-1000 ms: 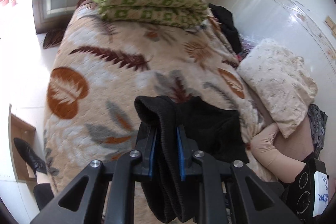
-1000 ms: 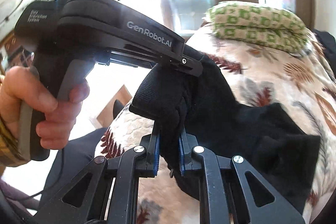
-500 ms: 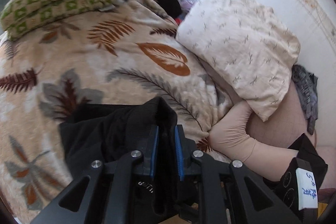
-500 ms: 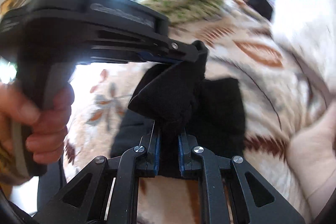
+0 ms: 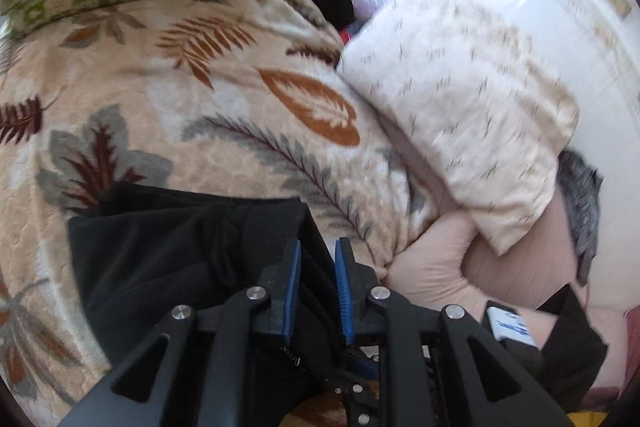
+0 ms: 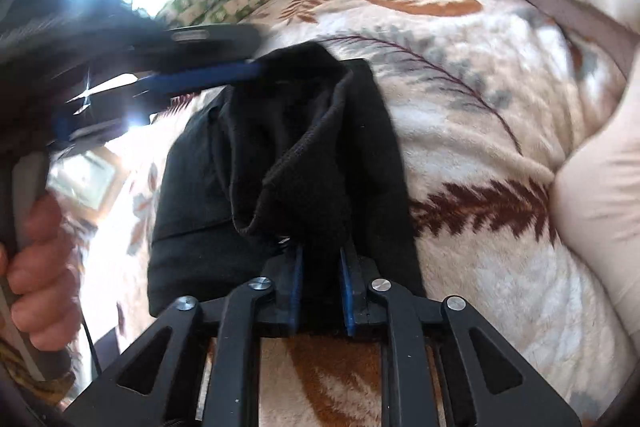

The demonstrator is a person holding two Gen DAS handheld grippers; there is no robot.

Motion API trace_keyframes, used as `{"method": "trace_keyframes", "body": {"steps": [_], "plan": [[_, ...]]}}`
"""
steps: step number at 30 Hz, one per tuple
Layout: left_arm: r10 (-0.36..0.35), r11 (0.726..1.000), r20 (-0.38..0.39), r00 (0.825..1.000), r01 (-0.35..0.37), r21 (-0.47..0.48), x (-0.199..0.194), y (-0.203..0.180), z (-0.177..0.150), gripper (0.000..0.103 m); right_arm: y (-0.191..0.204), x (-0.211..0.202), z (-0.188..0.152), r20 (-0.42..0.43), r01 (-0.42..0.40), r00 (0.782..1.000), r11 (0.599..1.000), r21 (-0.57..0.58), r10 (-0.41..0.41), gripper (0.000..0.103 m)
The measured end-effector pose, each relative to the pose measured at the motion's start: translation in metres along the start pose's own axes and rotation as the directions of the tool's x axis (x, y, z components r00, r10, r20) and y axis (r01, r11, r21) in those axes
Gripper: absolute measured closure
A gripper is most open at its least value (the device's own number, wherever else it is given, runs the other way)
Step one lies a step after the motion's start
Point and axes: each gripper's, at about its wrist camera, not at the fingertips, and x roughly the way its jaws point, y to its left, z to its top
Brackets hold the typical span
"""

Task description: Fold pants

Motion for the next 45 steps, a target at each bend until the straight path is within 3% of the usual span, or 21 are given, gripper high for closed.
{"method": "trace_keyframes", "body": {"steps": [1, 3, 5, 6, 7, 8, 11, 14, 15, 16, 17, 19, 22, 25, 27, 30, 31, 33, 36, 40, 45], "plan": [[0.027, 1.000, 0.038, 0.999, -0.027, -0.014, -0.014, 0.006, -0.002, 0.063, -0.002, -0.003, 0.000, -0.007, 0.010, 1.000, 1.000, 0.016, -0.010, 0.079], [0.115, 0.993, 0.087, 0.990, -0.114, -0.013, -0.035, 0.017, -0.010, 0.052, -0.003, -0.016, 0.003, -0.005, 0.045, 0.999, 0.998, 0.042, -0.045, 0.075], [0.199, 0.980, 0.110, 0.974, -0.199, -0.010, -0.051, 0.029, -0.024, 0.052, -0.001, -0.032, 0.010, 0.046, 0.064, 0.997, 0.997, 0.045, -0.066, 0.059], [0.218, 0.976, 0.105, 0.970, -0.216, -0.023, -0.055, 0.036, -0.031, 0.052, 0.002, -0.043, 0.014, 0.091, 0.064, 0.994, 0.997, 0.039, -0.067, 0.037], [0.224, 0.974, 0.094, 0.970, -0.221, -0.042, -0.056, 0.045, -0.039, 0.052, 0.005, -0.053, 0.020, 0.142, 0.073, 0.987, 0.997, 0.030, -0.077, 0.025], [0.226, 0.974, 0.086, 0.970, -0.222, -0.054, -0.056, 0.050, -0.046, 0.052, 0.009, -0.058, 0.026, 0.173, 0.088, 0.981, 0.996, 0.013, -0.089, 0.024], [0.266, 0.964, 0.055, 0.962, -0.265, -0.028, -0.044, 0.053, -0.062, 0.054, 0.018, -0.053, 0.046, 0.188, 0.088, 0.979, 0.993, -0.073, -0.073, 0.027], [0.267, 0.963, 0.018, 0.964, -0.267, 0.022, -0.025, 0.044, -0.074, 0.054, 0.031, -0.028, 0.065, 0.127, 0.063, 0.991, 0.979, -0.192, -0.038, 0.050], [0.279, 0.960, 0.014, 0.960, -0.279, 0.036, -0.020, 0.043, -0.077, 0.054, 0.034, -0.013, 0.068, 0.076, 0.049, 0.997, 0.975, -0.219, -0.033, 0.062], [0.298, 0.953, 0.010, 0.955, -0.298, 0.047, -0.016, 0.041, -0.078, 0.054, 0.034, -0.001, 0.070, 0.032, 0.047, 0.999, 0.972, -0.230, -0.041, 0.081], [0.302, 0.952, 0.007, 0.953, -0.302, 0.046, -0.014, 0.041, -0.078, 0.054, 0.032, 0.010, 0.072, -0.007, 0.067, 0.998, 0.971, -0.231, -0.070, 0.089], [0.279, 0.960, 0.023, 0.960, -0.280, 0.029, -0.020, 0.043, -0.078, 0.054, 0.030, 0.002, 0.067, 0.018, 0.074, 0.997, 0.974, -0.214, -0.072, 0.093], [0.264, 0.964, 0.033, 0.964, -0.265, 0.027, -0.026, 0.045, -0.078, 0.054, 0.025, -0.020, 0.061, 0.117, 0.191, 0.979, 0.959, -0.208, -0.170, 0.094], [0.292, 0.955, -0.018, 0.956, -0.290, 0.056, -0.008, 0.044, -0.085, 0.054, 0.010, 0.000, 0.057, 0.058, 0.226, 0.974, 0.953, -0.202, -0.219, 0.094], [0.322, 0.944, -0.023, 0.947, -0.319, 0.079, 0.001, 0.046, -0.092, 0.053, 0.007, 0.012, 0.052, 0.031, 0.219, 0.976, 0.949, -0.229, -0.217, 0.093], [0.281, 0.959, -0.005, 0.960, -0.281, 0.033, -0.008, 0.054, -0.094, 0.052, 0.002, 0.005, 0.054, 0.019, 0.185, 0.983, 0.962, -0.201, -0.185, 0.089], [0.272, 0.962, -0.005, 0.962, -0.272, 0.022, -0.013, 0.055, -0.092, 0.052, -0.001, 0.001, 0.057, 0.017, 0.183, 0.983, 0.968, -0.170, -0.183, 0.076], [0.268, 0.963, 0.016, 0.963, -0.268, 0.026, -0.023, 0.051, -0.087, 0.053, 0.002, -0.016, 0.064, 0.084, 0.214, 0.976, 0.967, -0.137, -0.203, 0.073], [0.266, 0.962, 0.069, 0.962, -0.270, 0.053, -0.033, 0.042, -0.069, 0.053, 0.018, -0.033, 0.079, 0.172, 0.213, 0.968, 0.961, -0.178, -0.183, 0.073], [0.293, 0.955, 0.036, 0.955, -0.294, 0.035, -0.012, 0.049, -0.032, 0.053, 0.041, -0.012, 0.096, 0.138, 0.172, 0.980, 0.954, -0.247, -0.141, 0.077], [0.305, 0.950, -0.079, 0.949, -0.309, -0.044, 0.033, 0.081, -0.005, 0.050, 0.031, 0.049, 0.098, 0.025, 0.247, 0.968, 0.921, -0.303, -0.251, 0.081]]}}
